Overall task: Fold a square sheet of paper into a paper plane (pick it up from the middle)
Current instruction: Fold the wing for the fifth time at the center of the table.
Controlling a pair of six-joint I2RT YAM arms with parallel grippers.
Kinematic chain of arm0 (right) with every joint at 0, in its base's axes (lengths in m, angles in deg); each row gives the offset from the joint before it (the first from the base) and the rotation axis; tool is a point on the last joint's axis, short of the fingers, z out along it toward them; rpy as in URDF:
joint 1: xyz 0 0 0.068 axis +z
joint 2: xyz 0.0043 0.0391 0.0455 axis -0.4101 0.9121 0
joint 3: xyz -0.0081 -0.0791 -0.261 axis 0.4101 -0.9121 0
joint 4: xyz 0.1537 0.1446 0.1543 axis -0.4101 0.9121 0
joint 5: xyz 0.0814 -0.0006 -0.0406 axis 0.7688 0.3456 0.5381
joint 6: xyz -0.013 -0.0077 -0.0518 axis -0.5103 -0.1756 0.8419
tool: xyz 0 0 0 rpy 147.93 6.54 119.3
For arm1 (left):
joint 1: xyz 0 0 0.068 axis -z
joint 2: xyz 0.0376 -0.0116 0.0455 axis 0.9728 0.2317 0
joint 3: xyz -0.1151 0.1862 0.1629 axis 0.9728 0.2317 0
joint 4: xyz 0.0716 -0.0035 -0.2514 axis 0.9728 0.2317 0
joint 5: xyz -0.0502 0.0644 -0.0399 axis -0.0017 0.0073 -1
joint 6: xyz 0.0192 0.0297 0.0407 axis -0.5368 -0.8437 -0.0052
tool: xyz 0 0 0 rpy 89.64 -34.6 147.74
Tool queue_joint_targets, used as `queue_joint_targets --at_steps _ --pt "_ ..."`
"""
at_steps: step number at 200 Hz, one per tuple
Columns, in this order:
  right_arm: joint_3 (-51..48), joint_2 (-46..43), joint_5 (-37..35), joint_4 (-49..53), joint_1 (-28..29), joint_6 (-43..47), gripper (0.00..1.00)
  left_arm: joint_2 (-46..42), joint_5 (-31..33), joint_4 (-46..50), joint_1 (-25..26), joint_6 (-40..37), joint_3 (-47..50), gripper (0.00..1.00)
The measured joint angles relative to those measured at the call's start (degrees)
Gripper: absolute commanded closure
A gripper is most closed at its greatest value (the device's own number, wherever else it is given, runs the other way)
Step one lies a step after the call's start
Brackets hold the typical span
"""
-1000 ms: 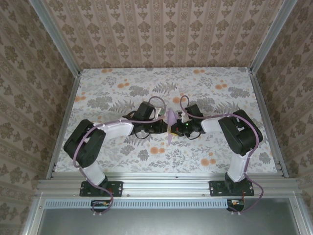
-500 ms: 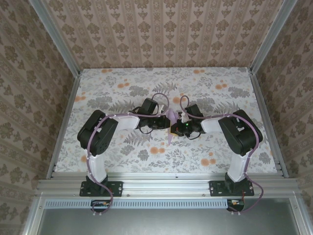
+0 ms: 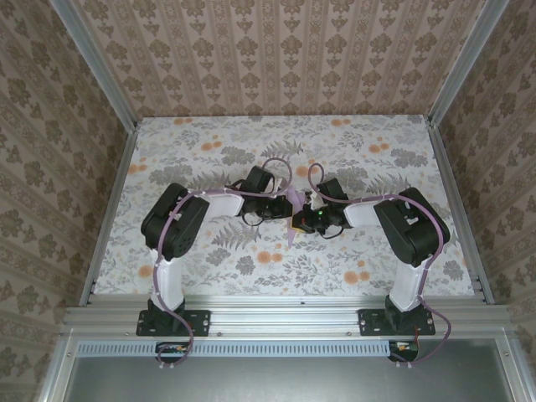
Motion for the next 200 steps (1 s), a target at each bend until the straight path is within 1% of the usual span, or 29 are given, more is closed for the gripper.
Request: queue_joint_targets --at_steps 62,103,200 --pt "0.02 -0.15 -0.74 0.24 0.59 0.59 1.00 1.01 2.97 3.85 -0.17 -0.90 -2.93 0.86" --pt "0.15 -0.28 -1.44 0.66 0.92 1.64 1.00 2.10 3.80 5.92 -0.66 -1.22 -5.33 0.86" --pt "0.70 -0.72 -3.63 1.97 1.99 4.33 1.00 6.23 3.93 10.08 -1.99 -2.75 -12.57 0.86"
